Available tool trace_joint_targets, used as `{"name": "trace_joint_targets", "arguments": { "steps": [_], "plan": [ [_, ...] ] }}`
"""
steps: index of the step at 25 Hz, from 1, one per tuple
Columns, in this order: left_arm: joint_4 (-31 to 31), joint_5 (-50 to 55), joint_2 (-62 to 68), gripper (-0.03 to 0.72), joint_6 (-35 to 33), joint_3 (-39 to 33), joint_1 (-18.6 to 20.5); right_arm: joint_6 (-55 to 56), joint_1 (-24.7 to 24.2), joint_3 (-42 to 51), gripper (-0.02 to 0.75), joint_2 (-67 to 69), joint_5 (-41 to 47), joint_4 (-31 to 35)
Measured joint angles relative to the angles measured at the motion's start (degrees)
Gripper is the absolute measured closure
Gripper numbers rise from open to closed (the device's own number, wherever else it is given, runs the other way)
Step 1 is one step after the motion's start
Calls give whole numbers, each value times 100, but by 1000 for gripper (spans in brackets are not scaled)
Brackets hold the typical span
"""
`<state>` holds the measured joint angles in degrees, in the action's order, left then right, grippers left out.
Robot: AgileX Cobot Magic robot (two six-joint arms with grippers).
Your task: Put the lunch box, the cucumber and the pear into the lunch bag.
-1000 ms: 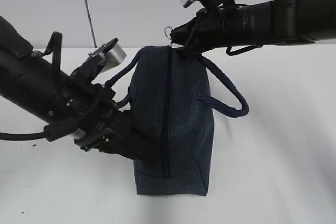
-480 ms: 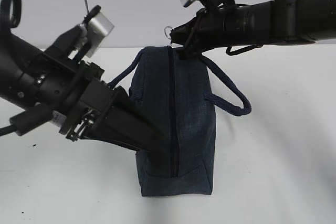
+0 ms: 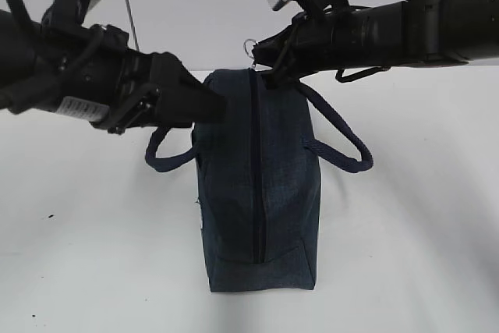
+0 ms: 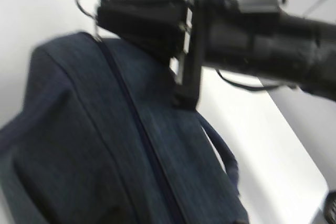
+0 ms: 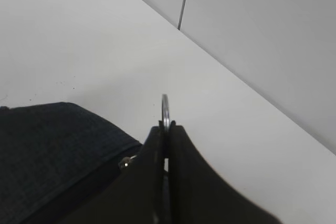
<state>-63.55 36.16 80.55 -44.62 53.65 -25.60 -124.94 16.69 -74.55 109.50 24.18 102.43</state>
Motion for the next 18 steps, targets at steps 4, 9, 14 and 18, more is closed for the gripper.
{"name": "trace_joint_targets", "arguments": {
  "steps": [4,9,14,18],
  "plan": [
    [-58,-732,313,312,0,292,0,0,0,0,732,0,0,0],
    [65,-837,1137,312,0,1079,57,9,0,0,732,0,0,0],
    [98,-367,1931,312,157,1626,486,9,0,0,732,0,0,0],
    [72,87,2347,325,259,1831,755,35,0,0,732,0,0,0]
  ]
}}
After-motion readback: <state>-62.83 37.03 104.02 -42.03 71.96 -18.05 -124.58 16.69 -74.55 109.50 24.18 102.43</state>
